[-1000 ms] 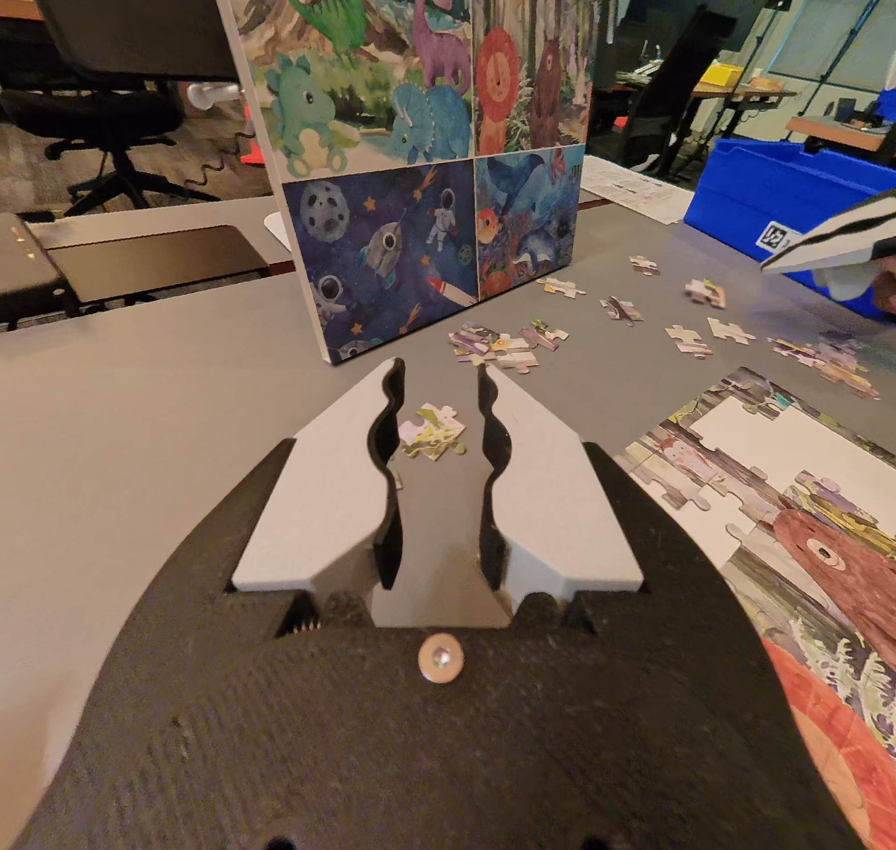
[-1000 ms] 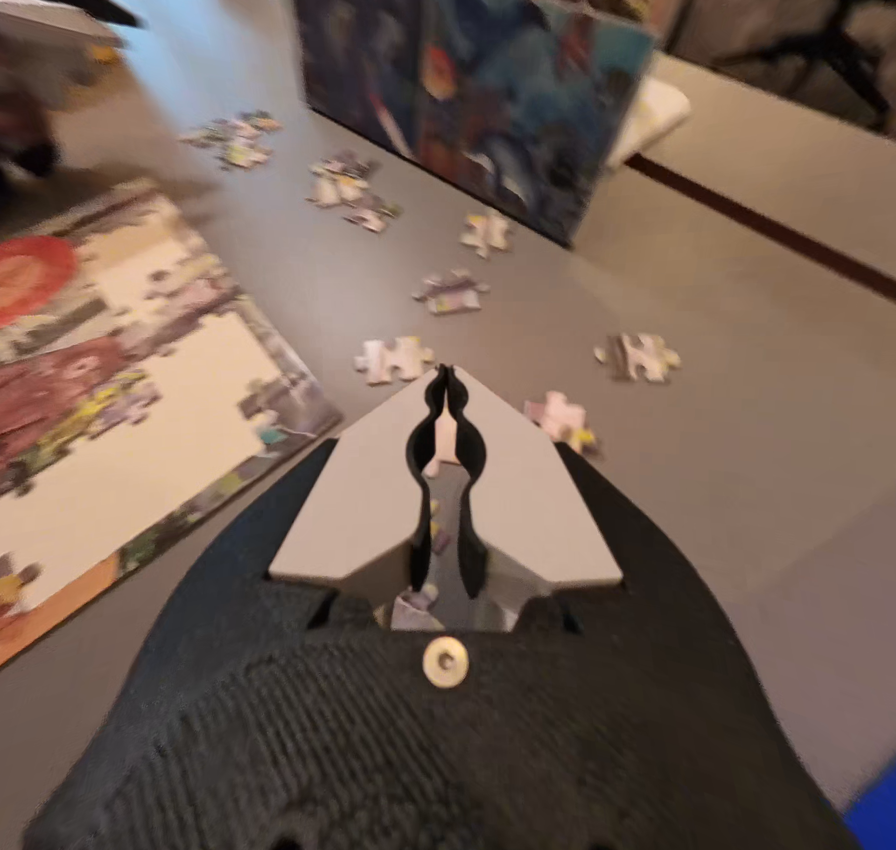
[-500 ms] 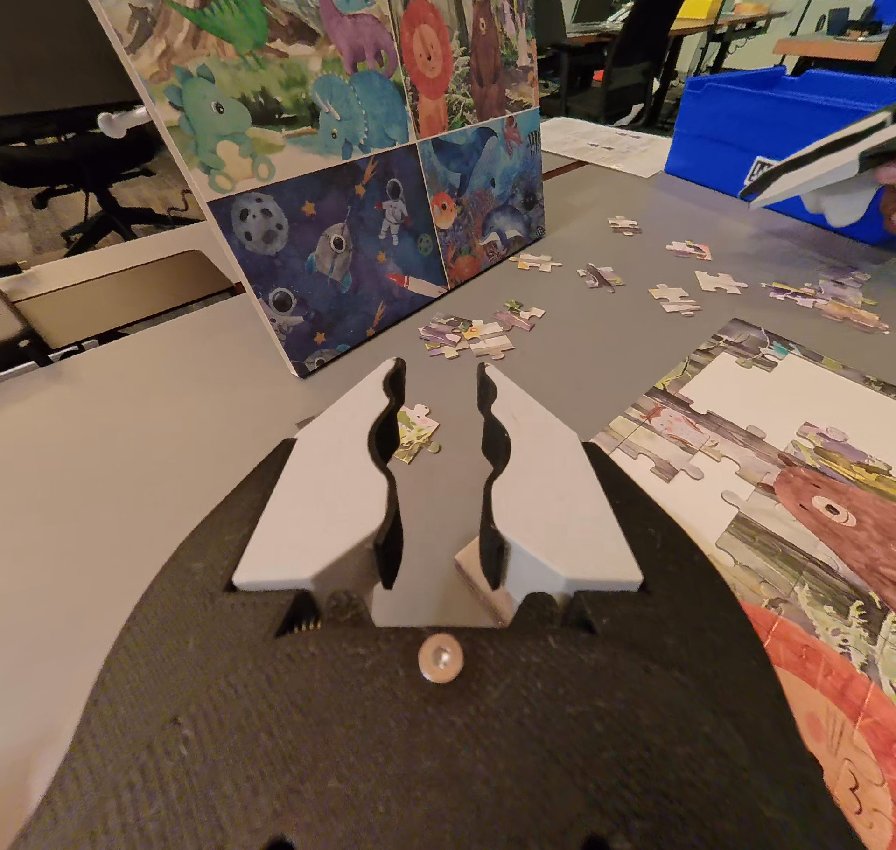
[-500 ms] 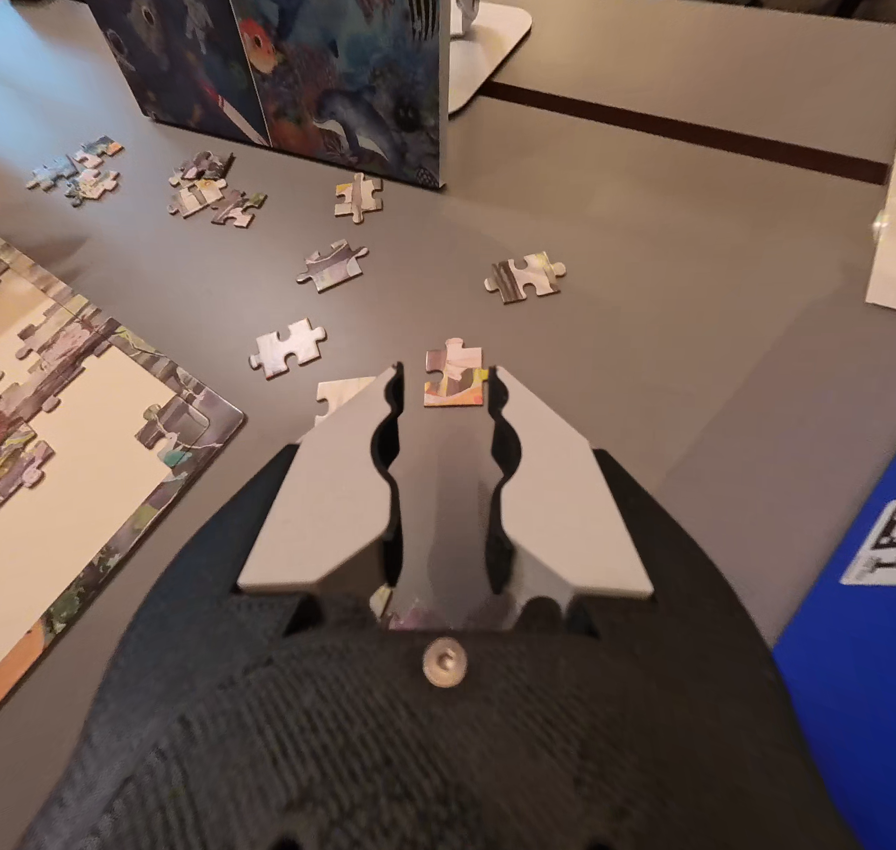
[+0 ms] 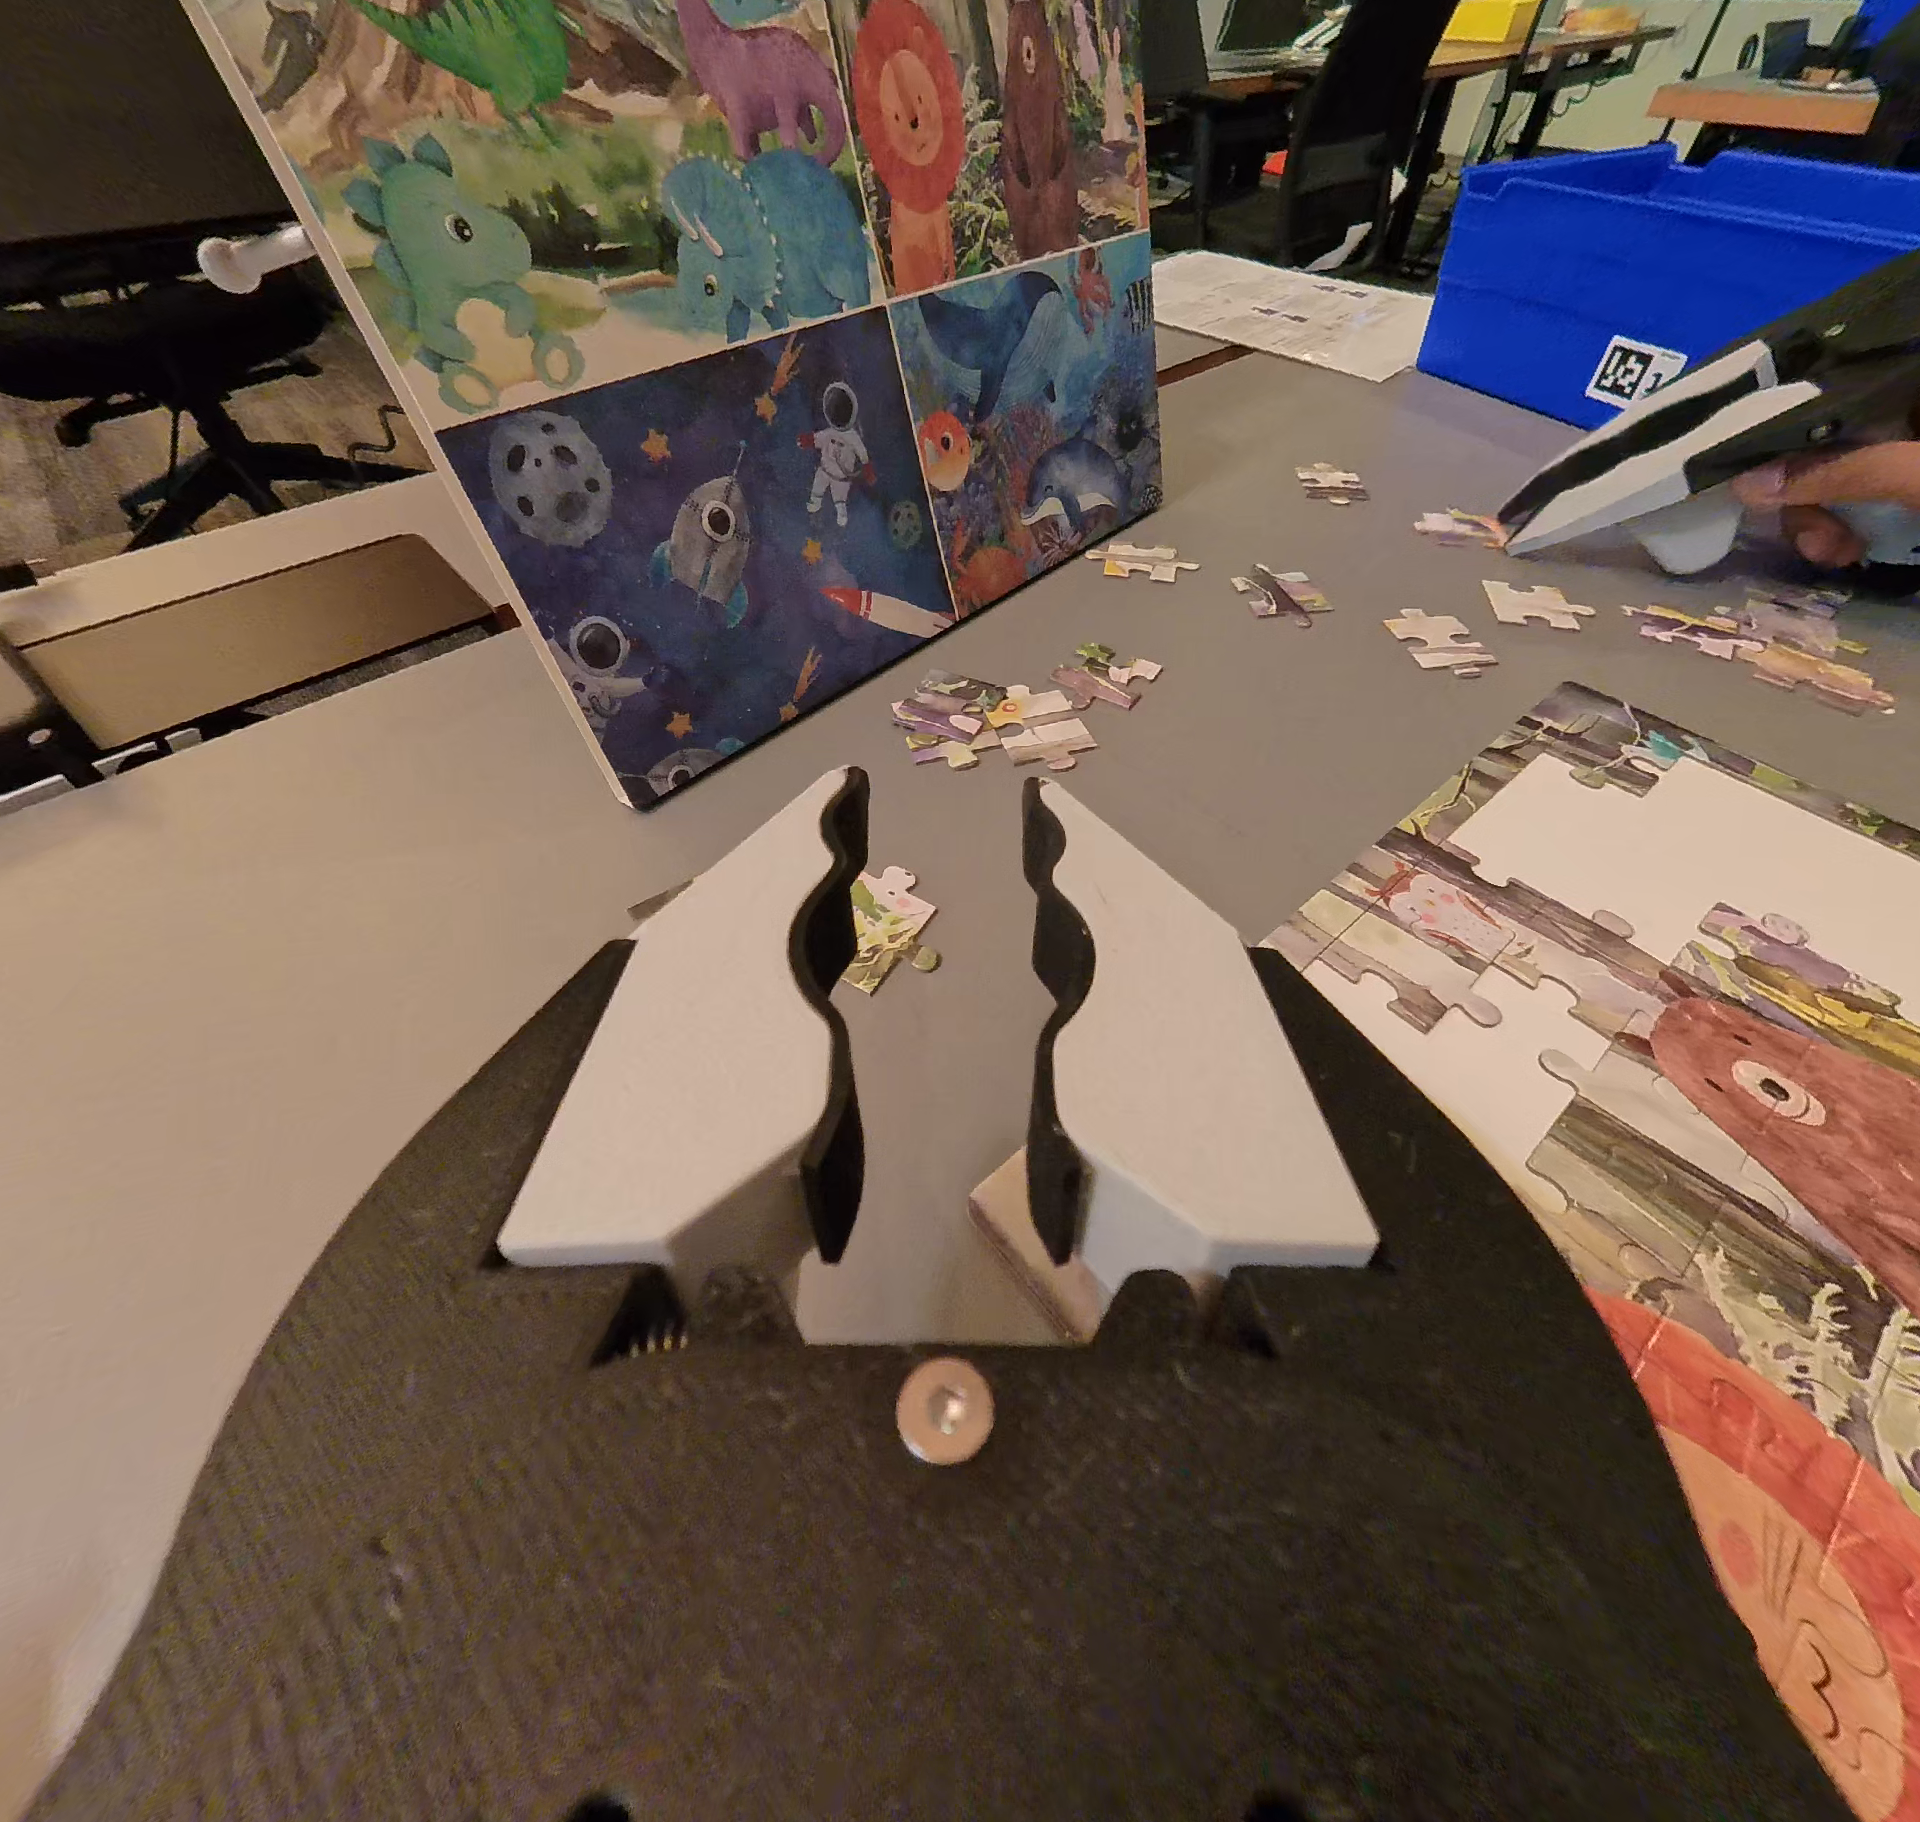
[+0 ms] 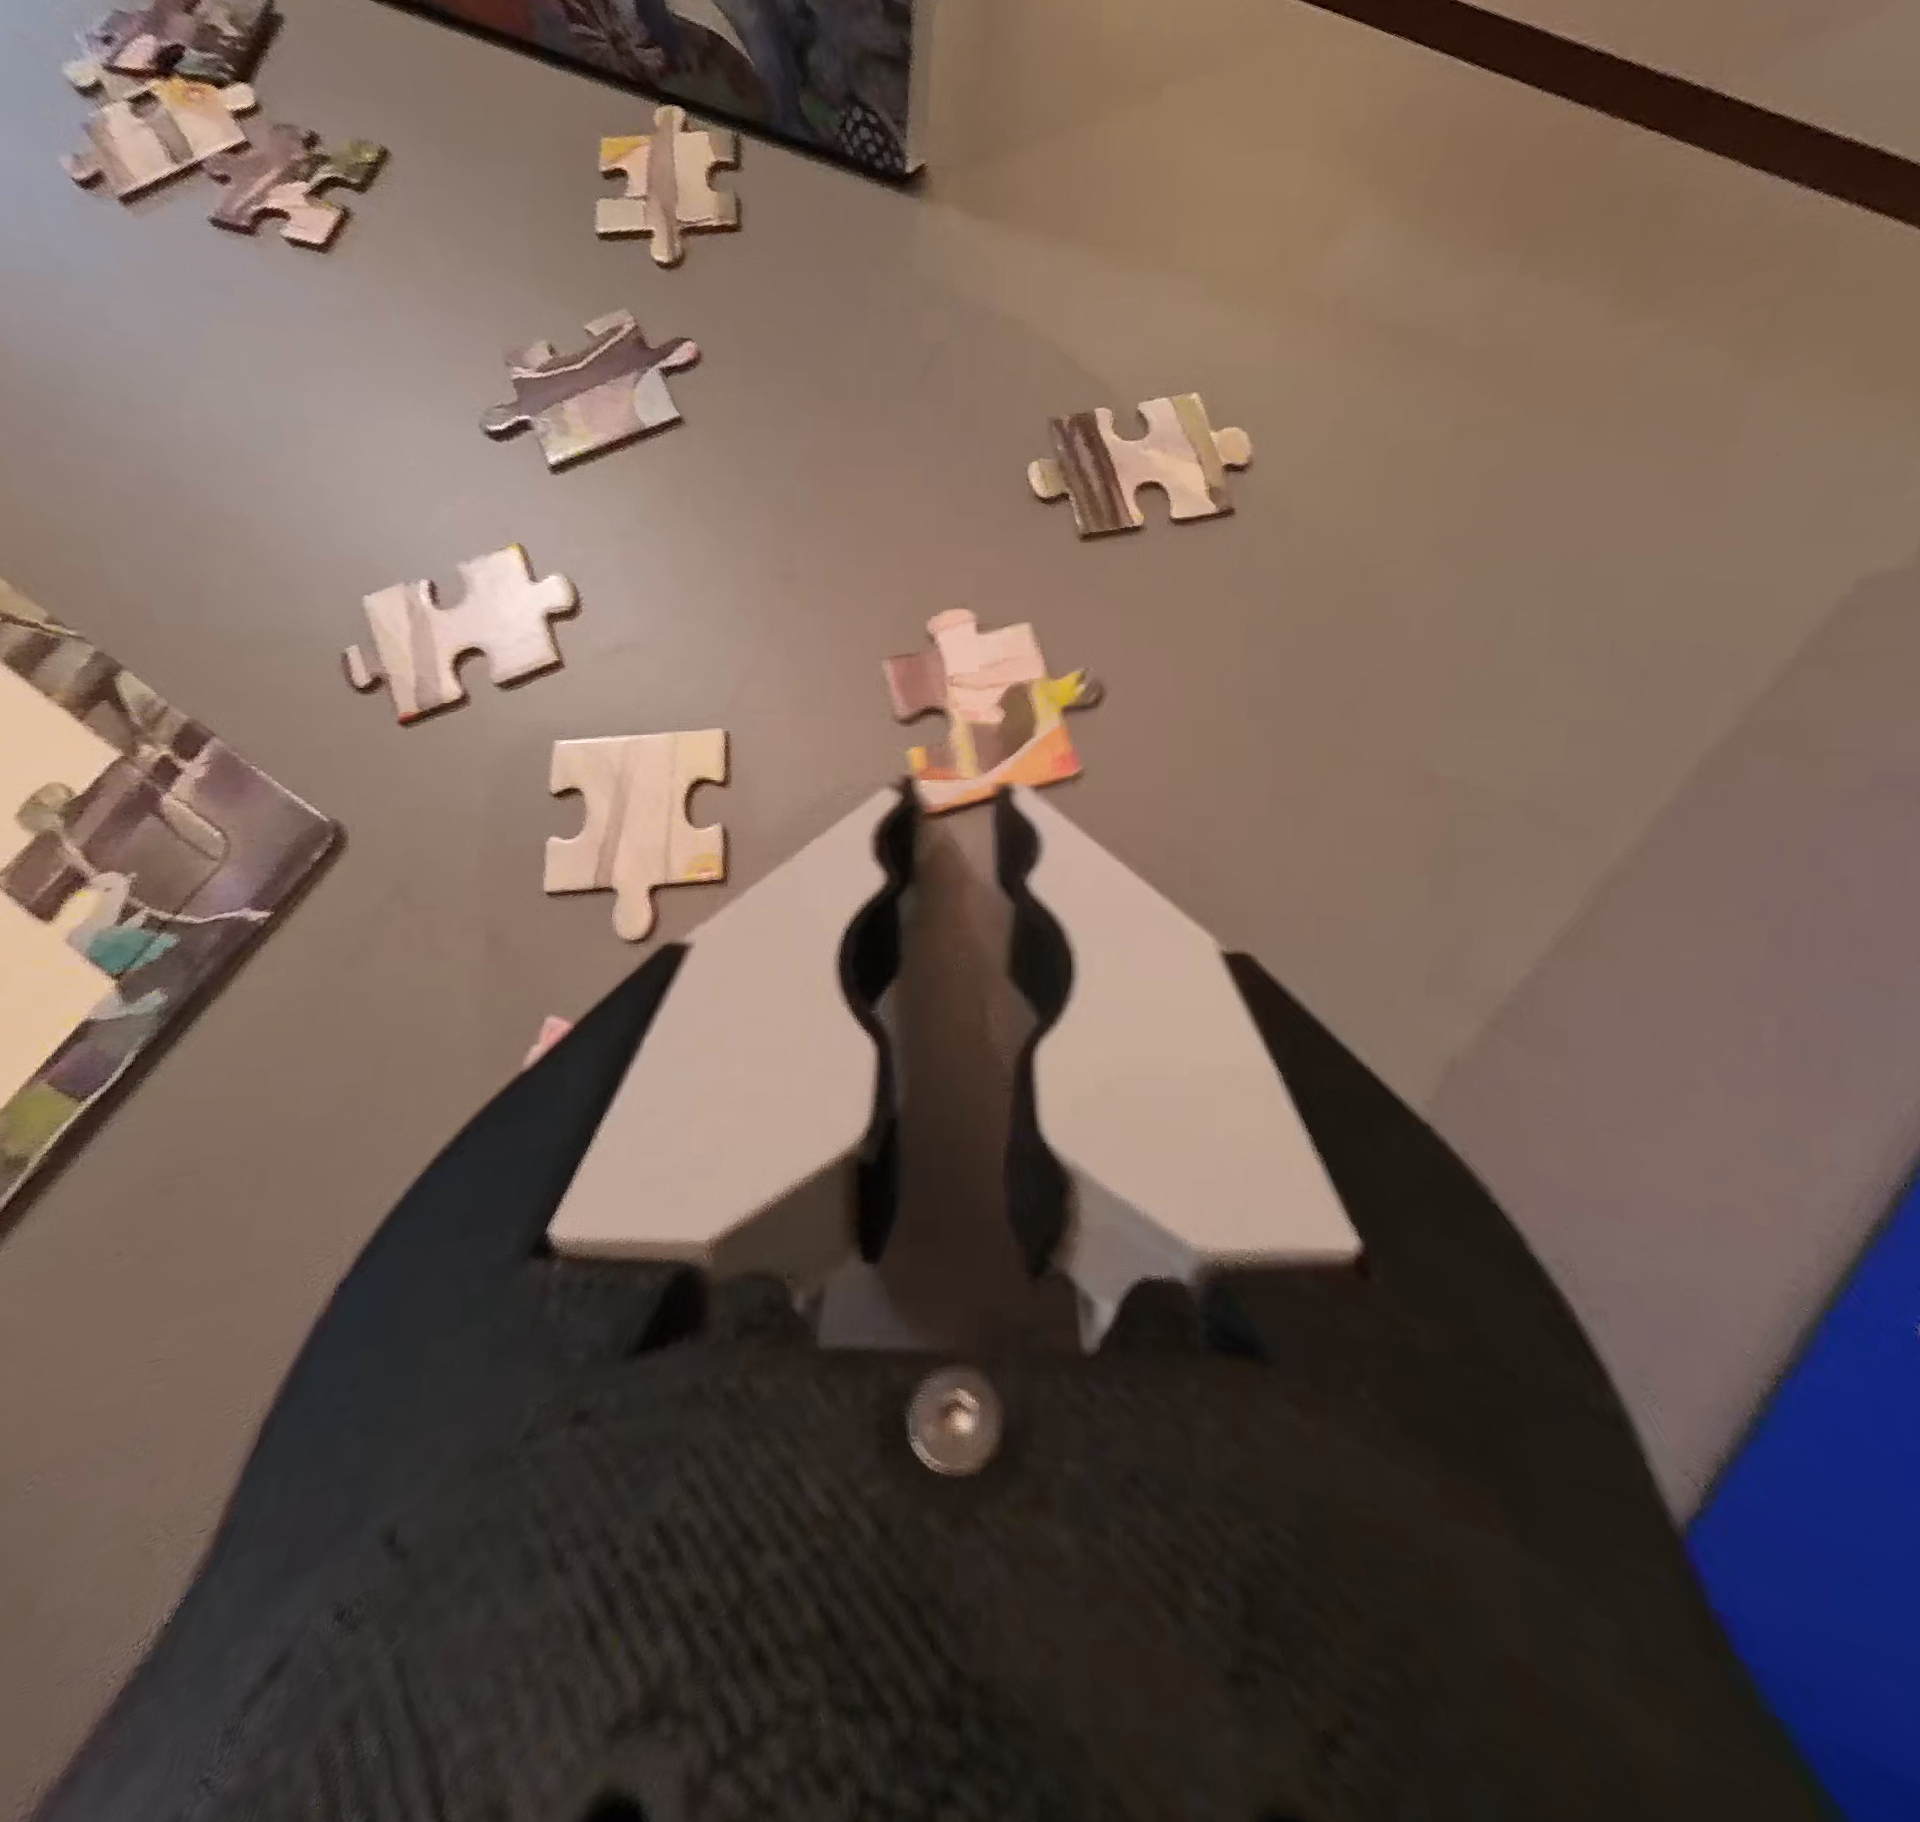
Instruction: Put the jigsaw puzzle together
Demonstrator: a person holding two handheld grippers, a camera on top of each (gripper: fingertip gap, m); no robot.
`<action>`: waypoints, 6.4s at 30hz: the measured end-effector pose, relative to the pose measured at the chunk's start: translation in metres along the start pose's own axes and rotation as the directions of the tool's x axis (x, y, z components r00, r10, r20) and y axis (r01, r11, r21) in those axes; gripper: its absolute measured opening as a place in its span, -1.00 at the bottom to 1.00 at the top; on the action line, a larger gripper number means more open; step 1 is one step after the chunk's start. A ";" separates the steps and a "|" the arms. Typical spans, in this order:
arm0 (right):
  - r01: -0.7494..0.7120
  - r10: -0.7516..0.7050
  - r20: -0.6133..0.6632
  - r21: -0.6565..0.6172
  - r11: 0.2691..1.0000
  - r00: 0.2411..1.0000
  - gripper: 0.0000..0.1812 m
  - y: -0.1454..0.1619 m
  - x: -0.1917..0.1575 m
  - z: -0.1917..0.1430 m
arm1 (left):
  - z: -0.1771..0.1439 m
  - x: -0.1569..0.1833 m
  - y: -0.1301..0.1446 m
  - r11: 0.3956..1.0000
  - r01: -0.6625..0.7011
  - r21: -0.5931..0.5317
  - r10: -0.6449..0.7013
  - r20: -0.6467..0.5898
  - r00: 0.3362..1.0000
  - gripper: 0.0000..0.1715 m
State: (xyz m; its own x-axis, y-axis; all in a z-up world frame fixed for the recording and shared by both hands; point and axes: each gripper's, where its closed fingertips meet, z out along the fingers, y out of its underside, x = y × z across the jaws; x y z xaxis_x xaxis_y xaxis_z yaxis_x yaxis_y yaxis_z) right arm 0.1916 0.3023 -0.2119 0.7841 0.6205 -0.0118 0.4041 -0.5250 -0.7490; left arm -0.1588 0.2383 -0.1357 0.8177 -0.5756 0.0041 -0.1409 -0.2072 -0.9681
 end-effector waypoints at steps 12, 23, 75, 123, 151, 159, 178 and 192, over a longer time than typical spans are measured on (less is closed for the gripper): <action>0.037 -0.037 0.021 0.001 0.999 0.999 -0.48 -0.006 0.001 0.007 | 0.000 -0.001 0.000 1.000 0.008 0.004 -0.008 0.000 1.000 -0.68; 0.090 -0.091 0.048 0.007 0.996 0.995 -0.69 -0.009 -0.003 0.010 | 0.000 0.000 0.000 1.000 -0.001 0.001 0.001 0.002 1.000 -0.68; 0.025 -0.025 0.020 -0.011 1.000 1.000 -0.64 -0.022 -0.028 0.026 | 0.001 0.003 0.001 1.000 -0.023 -0.005 0.023 -0.004 1.000 -0.68; -0.001 0.002 -0.040 0.025 1.000 0.999 -0.69 -0.020 -0.014 0.004 | 0.001 0.005 0.000 0.999 -0.036 -0.001 0.036 -0.004 0.999 -0.68; 0.661 -0.612 0.660 0.227 0.715 0.436 -0.68 0.083 -0.228 -0.101 | -0.008 0.285 0.037 0.889 -0.015 -0.458 -0.343 -0.686 0.642 -0.74; 0.648 -0.625 0.643 0.252 0.719 0.443 -0.67 0.082 -0.226 -0.100 | 0.001 0.289 0.054 0.879 -0.117 -0.462 -0.251 -0.658 0.710 -0.70; 0.620 -0.614 0.621 0.248 0.744 0.488 -0.79 0.081 -0.224 -0.095 | 0.009 0.291 0.063 0.866 -0.216 -0.451 -0.146 -0.641 0.753 -0.69; 0.639 -0.618 0.632 0.242 0.730 0.467 -0.81 0.083 -0.226 -0.095 | 0.009 0.293 0.070 0.850 -0.265 -0.456 -0.110 -0.645 0.757 -0.70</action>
State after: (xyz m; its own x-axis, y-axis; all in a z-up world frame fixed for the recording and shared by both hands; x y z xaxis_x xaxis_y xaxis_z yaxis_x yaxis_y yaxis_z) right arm 0.0931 0.0631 -0.2082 -0.1816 0.9826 0.0385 0.6818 0.1540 -0.7152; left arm 0.0758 0.0623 -0.2044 0.2745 -0.9226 0.2712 -0.5910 -0.3843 -0.7092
